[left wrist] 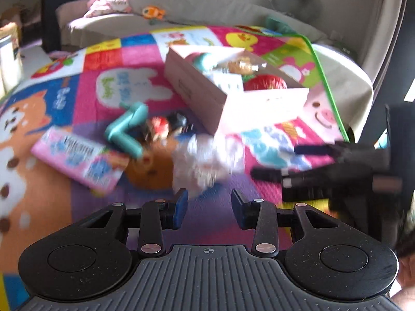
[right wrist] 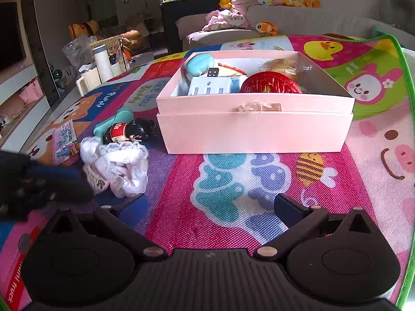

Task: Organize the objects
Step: 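Grasp the pink Volcano card pack on the mat with the left tool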

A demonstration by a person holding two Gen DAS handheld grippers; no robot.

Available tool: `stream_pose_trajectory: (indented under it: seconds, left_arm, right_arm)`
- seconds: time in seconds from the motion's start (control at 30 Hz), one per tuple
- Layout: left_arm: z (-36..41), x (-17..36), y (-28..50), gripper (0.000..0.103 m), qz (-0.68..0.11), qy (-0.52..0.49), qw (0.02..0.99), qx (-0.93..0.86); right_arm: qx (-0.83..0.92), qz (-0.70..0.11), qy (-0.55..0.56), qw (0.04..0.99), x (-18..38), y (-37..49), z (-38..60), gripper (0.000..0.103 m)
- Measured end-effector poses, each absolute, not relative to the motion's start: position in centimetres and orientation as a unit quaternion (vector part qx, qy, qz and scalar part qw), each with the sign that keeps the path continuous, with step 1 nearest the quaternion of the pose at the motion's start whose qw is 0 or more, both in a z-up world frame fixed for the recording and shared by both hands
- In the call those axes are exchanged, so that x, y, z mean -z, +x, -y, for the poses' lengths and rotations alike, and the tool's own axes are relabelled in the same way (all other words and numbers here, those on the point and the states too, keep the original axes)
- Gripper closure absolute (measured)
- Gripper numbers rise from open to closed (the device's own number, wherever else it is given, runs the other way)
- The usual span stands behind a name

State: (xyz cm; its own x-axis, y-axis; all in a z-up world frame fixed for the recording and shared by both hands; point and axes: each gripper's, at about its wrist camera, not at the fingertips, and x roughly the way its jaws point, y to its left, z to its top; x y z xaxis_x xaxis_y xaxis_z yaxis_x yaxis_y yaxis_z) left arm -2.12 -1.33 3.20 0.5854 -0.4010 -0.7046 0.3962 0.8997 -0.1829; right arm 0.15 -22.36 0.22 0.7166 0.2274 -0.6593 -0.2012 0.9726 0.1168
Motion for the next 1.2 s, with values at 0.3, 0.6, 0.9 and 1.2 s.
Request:
stream_pose_trajectory:
  seconds: [0.3,0.6,0.9,1.2]
  left_arm:
    - [2.0,-2.2,-2.2,0.043,-0.418,0.017,0.888,0.191]
    - [2.6,-2.8,-2.3,0.019,-0.431,-0.027,0.885,0.174]
    - [-8.7,-4.9,1.9,0.020,-0.402,-0.276,0.873,-0.011]
    - [-5.2,-2.6,8.9,0.019,-0.425,-0.167,0.889,-0.031]
  right_arm:
    - [-0.116,-0.358,0.021,0.926,-0.2,0.1,22.4,0.000]
    - [-0.119,-0.356,0.031,0.926,-0.2,0.1,22.8,0.000]
    - [-0.123,-0.352,0.048,0.927,-0.3,-0.1,23.3,0.000]
    - [-0.120,-0.350,0.060,0.927,-0.4,-0.1,23.7,0.000]
